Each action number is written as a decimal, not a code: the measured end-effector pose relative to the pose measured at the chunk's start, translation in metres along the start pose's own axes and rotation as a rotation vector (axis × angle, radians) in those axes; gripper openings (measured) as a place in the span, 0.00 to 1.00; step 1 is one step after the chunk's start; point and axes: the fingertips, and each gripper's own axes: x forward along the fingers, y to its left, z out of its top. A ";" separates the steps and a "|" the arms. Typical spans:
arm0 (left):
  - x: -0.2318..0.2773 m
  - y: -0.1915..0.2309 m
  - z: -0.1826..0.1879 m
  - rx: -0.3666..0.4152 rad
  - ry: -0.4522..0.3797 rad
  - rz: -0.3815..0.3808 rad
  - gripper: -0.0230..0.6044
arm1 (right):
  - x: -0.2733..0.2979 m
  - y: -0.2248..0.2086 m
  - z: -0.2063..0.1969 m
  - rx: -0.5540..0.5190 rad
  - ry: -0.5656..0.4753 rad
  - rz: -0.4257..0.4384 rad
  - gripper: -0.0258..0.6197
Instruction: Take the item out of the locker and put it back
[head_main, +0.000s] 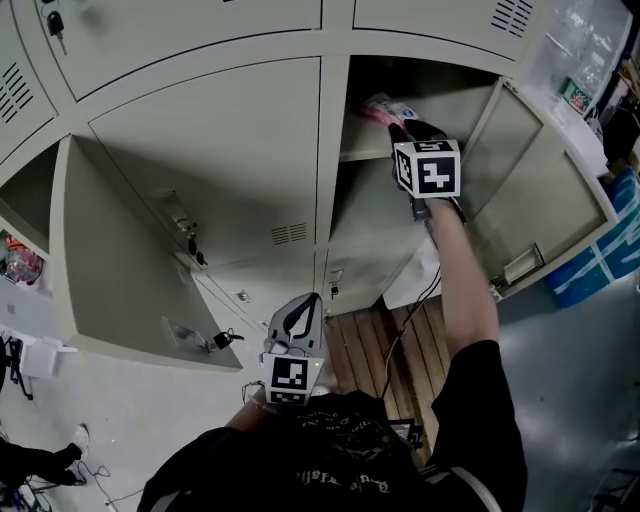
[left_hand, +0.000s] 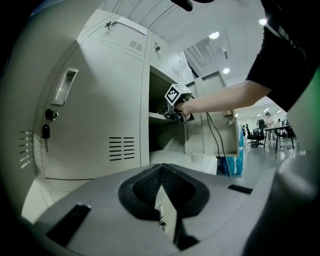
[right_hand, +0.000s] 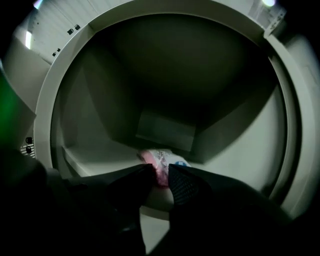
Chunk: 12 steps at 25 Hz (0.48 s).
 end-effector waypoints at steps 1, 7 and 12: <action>0.000 0.001 -0.001 -0.002 0.000 0.004 0.05 | 0.000 0.000 0.001 -0.008 0.001 -0.003 0.19; 0.001 -0.002 -0.006 -0.010 0.018 -0.005 0.05 | 0.000 -0.004 0.001 -0.021 -0.002 -0.017 0.12; -0.001 -0.005 -0.008 -0.008 0.023 -0.011 0.05 | 0.000 -0.005 0.003 -0.029 -0.025 -0.059 0.09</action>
